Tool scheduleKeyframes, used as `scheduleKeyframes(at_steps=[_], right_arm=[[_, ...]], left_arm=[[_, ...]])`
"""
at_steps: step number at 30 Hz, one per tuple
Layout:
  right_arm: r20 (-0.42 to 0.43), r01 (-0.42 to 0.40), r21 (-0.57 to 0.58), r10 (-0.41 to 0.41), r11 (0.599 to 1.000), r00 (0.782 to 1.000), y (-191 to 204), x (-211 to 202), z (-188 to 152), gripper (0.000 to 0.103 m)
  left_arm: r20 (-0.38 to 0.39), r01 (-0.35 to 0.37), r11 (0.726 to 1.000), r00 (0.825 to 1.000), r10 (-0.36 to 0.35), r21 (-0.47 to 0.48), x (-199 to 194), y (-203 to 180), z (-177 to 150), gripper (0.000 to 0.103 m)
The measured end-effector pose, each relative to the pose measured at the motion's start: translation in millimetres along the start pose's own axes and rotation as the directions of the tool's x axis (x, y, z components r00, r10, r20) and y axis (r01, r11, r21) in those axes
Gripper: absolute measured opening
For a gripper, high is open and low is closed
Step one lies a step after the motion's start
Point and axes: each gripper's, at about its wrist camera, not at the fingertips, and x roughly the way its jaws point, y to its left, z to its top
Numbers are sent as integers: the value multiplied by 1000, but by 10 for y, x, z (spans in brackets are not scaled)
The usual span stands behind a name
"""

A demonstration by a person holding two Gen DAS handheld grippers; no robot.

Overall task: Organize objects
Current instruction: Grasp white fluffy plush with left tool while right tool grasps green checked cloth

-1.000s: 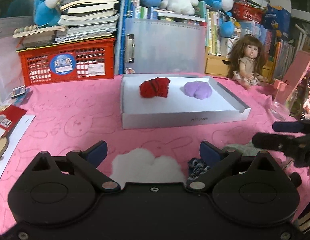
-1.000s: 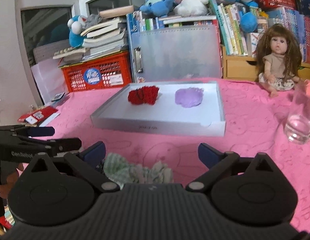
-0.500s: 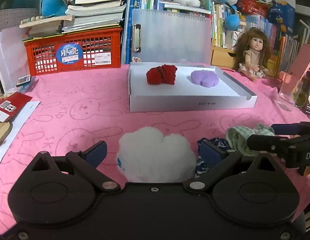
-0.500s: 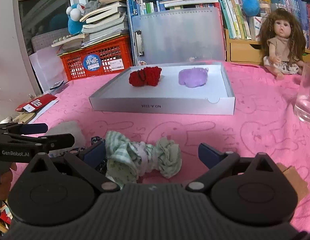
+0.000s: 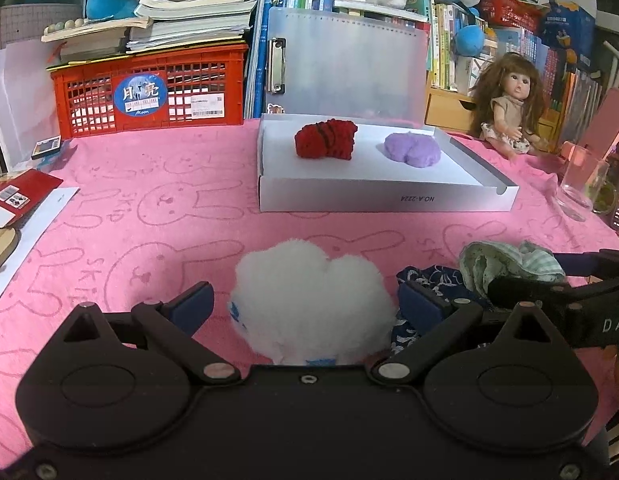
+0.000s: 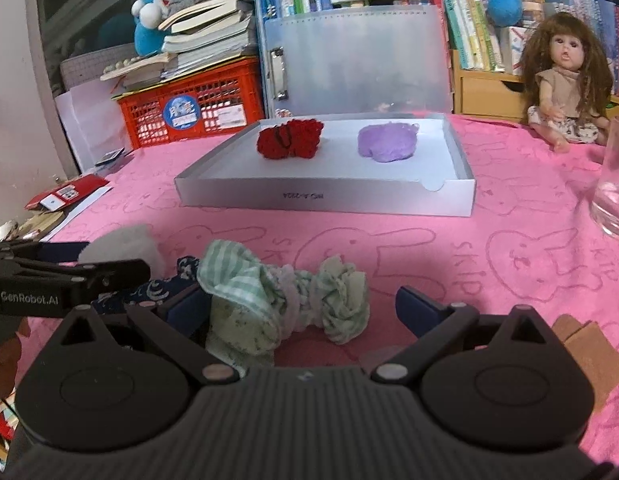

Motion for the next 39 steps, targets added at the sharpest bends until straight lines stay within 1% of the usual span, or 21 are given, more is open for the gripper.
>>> scheduleKeyframes(at_steps=[4, 12, 16, 19, 21, 25, 28, 30, 32, 34, 36, 38, 39], right_arm=[[4, -6, 15, 6, 1000, 1000, -14, -8, 1, 102], [3, -3, -3, 3, 1000, 1000, 44, 12, -20, 102], [2, -2, 8, 2, 1000, 1000, 38, 16, -25, 102], [-4, -2, 19, 2, 1000, 1000, 26, 27, -30, 101], [-10, -6, 22, 6, 1000, 1000, 26, 31, -33, 100], [-9, -10, 22, 10, 1000, 1000, 35, 29, -39, 97], [-14, -11, 20, 11, 1000, 1000, 37, 28, -42, 94], [-15, -13, 18, 14, 1000, 1000, 45, 23, -43, 91], [-15, -11, 14, 11, 1000, 1000, 59, 24, -42, 89], [-20, -12, 13, 12, 1000, 1000, 68, 31, -43, 84], [-23, -15, 15, 15, 1000, 1000, 76, 34, -44, 77], [-19, -11, 10, 11, 1000, 1000, 92, 25, -46, 73], [-18, -9, 10, 9, 1000, 1000, 95, 21, -45, 69]], left_arm=[[-3, 9, 1000, 1000, -10, -13, 12, 17, -4, 98], [-4, 16, 999, 1000, -16, -28, 23, 24, -18, 97], [-6, 24, 999, 1000, -24, -38, 29, 33, -35, 95], [-9, 34, 998, 999, -35, -45, 30, 38, -41, 92], [-10, 46, 998, 999, -47, -47, 29, 37, -40, 87], [-7, 47, 998, 999, -47, -41, 26, 25, -40, 86], [-4, 43, 998, 999, -44, -47, 24, 23, -39, 83], [1, 30, 999, 1000, -30, -42, 17, 20, -39, 76], [-2, 29, 999, 1000, -29, -40, 9, 25, -38, 75], [0, 31, 999, 1000, -31, -40, -1, 26, -38, 74], [3, 29, 999, 1000, -28, -36, -8, 21, -36, 73], [5, 24, 999, 1000, -24, -37, -10, 11, -34, 72], [6, 23, 999, 1000, -22, -36, -11, 6, -29, 72]])
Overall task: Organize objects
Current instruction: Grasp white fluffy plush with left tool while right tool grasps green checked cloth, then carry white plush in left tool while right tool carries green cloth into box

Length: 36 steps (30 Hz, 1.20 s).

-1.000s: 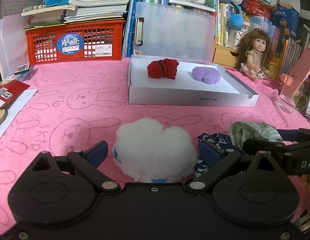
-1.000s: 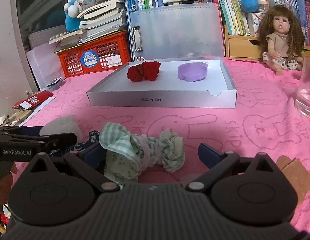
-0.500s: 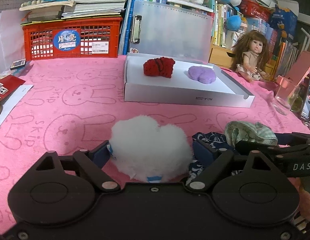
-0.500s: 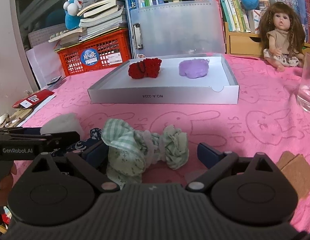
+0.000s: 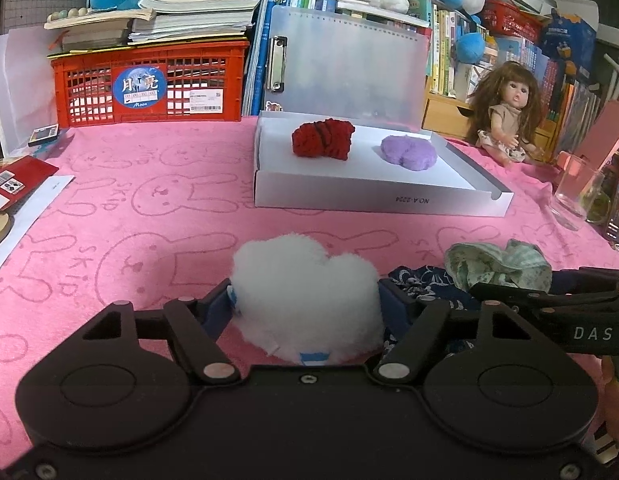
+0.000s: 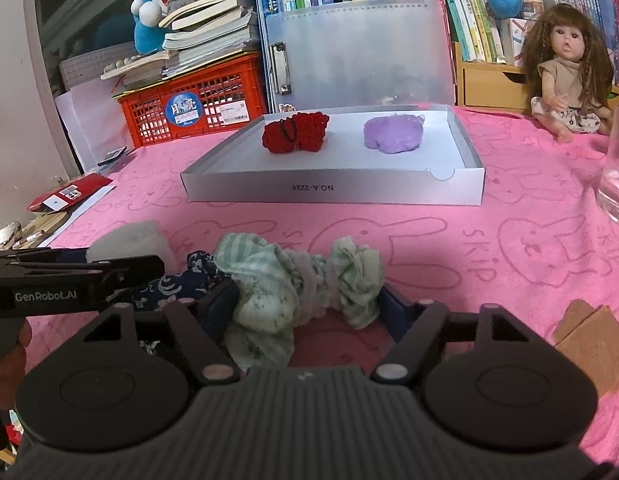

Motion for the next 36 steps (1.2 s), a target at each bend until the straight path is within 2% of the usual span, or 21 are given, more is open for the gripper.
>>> scheduleKeyframes(at_steps=[3, 8, 23, 36], right_arm=[[12, 12, 20, -12, 1000, 1000, -23, -14, 13, 60], [18, 11, 78, -12, 997, 1000, -116, -21, 50, 56], [84, 44, 80, -51, 996, 995, -188, -102, 273, 55], [114, 77, 124, -91, 989, 989, -367, -49, 590, 55]], left_arm=[[2, 0, 1000, 1000, 0, 4, -1, -10, 16, 72], [7, 4, 1000, 1000, -4, -3, 3, -16, 56, 72], [37, 24, 1000, 999, -24, 0, 44, -118, 331, 71], [58, 44, 999, 997, -43, -23, 294, -248, 812, 71]])
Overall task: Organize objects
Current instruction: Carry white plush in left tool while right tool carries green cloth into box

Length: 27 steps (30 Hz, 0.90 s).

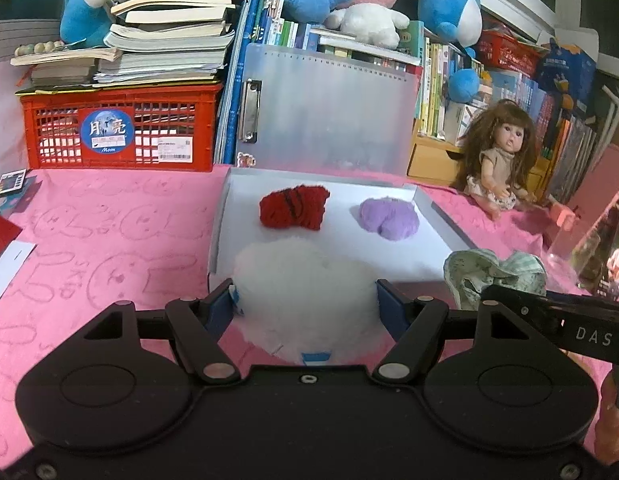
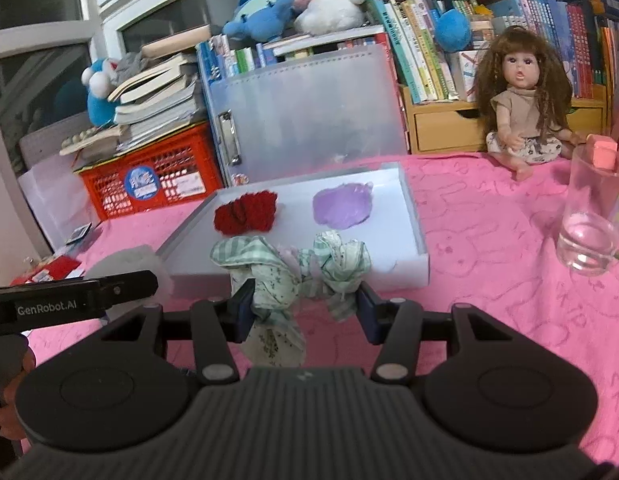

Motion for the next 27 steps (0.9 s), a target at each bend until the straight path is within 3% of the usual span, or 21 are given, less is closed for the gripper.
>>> scheduleKeyframes(at_steps=[27], right_arm=[[-9, 76, 19, -76, 997, 997, -265, 490, 517, 55]], left_arm=[[-31, -40, 999, 999, 39, -7, 793, -95, 544, 71]])
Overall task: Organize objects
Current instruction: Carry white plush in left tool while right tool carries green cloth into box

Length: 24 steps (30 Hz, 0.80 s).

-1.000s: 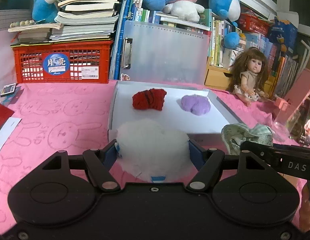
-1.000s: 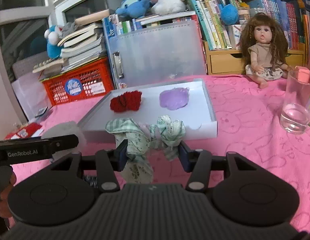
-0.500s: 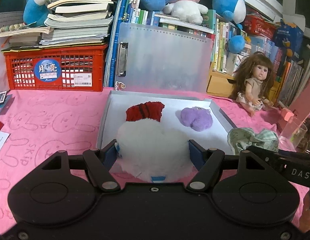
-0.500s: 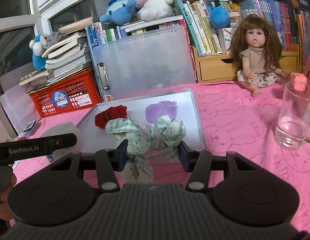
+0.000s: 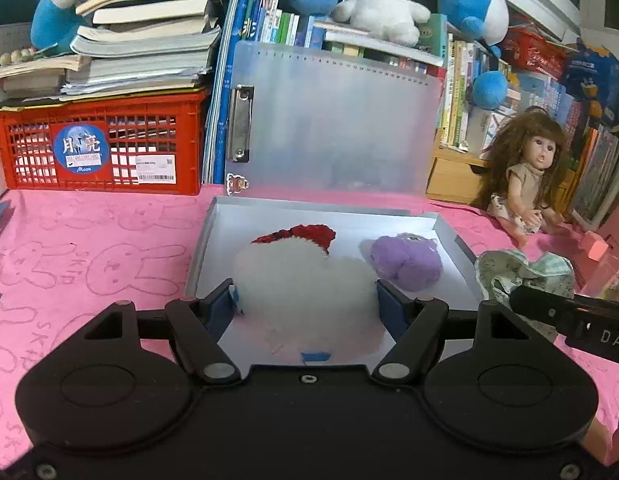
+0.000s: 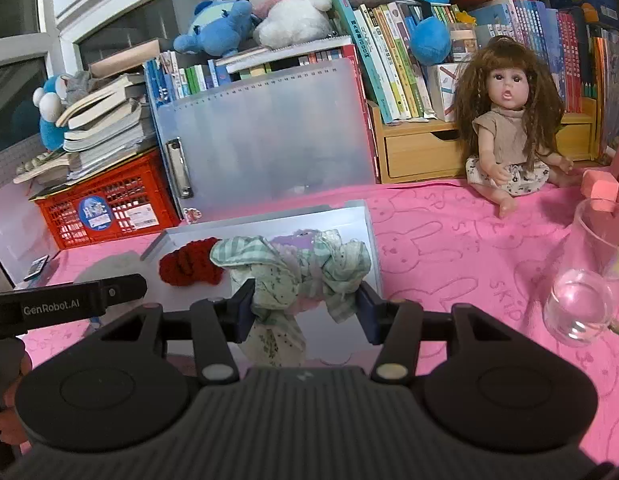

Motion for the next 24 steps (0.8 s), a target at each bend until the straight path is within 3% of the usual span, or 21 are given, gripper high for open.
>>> scheduleKeyframes(at_steps=[8, 24], right_arm=[[-36, 10, 26, -9, 1000, 999, -86, 286, 124, 55], [-112, 30, 38, -25, 999, 993, -180, 769, 162, 55]], left_arm=[[-40, -11, 999, 999, 9, -40, 314, 81, 96, 71], [-71, -47, 999, 996, 45, -16, 782, 28, 140, 71]])
